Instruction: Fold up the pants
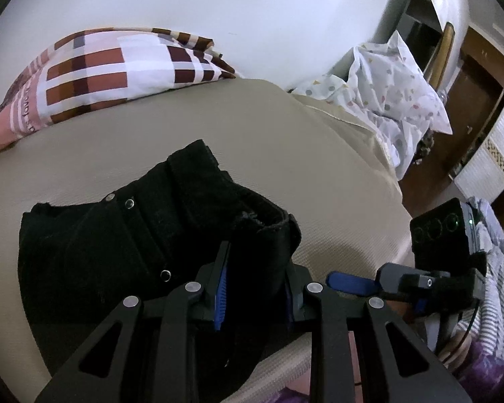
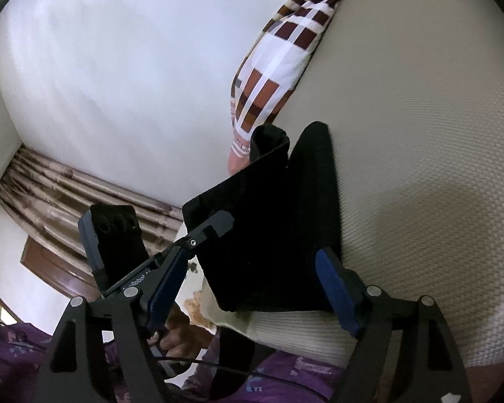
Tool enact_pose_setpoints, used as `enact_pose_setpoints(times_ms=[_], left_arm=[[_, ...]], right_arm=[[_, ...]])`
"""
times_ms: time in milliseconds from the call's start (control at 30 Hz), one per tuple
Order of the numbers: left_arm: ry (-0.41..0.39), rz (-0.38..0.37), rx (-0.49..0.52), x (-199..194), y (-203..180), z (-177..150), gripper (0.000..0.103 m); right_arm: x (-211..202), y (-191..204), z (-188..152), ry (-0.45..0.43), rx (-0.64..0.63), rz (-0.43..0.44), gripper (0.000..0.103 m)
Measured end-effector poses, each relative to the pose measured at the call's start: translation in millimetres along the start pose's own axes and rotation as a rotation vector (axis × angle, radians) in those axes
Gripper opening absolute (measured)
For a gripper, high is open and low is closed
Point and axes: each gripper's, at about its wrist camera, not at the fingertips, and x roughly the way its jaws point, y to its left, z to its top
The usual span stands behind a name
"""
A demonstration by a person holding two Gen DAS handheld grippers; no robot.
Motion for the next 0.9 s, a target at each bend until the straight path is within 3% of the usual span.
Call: enact_pose_setpoints(times_ms=[200,300,467,500,567,633,700,800,900], left_arm=[[0.014,0.01,0.063,12.5,-15.6,-5.5,0.026],[0.058,0.046,0.119,27.3,-23.7,-10.9,0.028],[0.08,0.007,0.172,35.4,-38.0,-22.3,0.046],[0.071,-0.03,0.167,33.9,-38.1,-22.6,0.046],[0.067,-0.2,0.107,28.1,-33.1,-19.9,0.046],[0.034,-0.287,0.045,12.7,-24.2,-13.2,0.046],[-0.005,-0.314,0.01,-6.4,-14.4,-5.7,0.046],[-0.106,-0.266,-0.052,-46.6,14.9,6.0,0.051],[-0.165,-0.137,-0.124,-74.7,55.6,5.3,0.058]], right_arm=[[-11.7,-7.6,-3.8,-0.027,0.027,0.013,0.077],[-11.7,-8.0,-3.5,-0.033,0.032,0.018,0.077],[-14.3,-9.3,-1.7,-0.041,0.035,0.007,0.077],[-16.2,-9.6,-1.1,-0.046,0.039,0.004,0.077],[-20.0,-9.3,-0.7,-0.061,0.042,-0.004,0.077],[-25.7,-7.9,1.2,-0.075,0.043,-0.016,0.077],[-34.0,-2.9,3.9,-0.095,0.033,-0.024,0.079],[-44.5,10.4,7.4,-0.115,0.0,-0.007,0.079],[-44.0,33.1,6.4,-0.099,-0.065,0.035,0.077]])
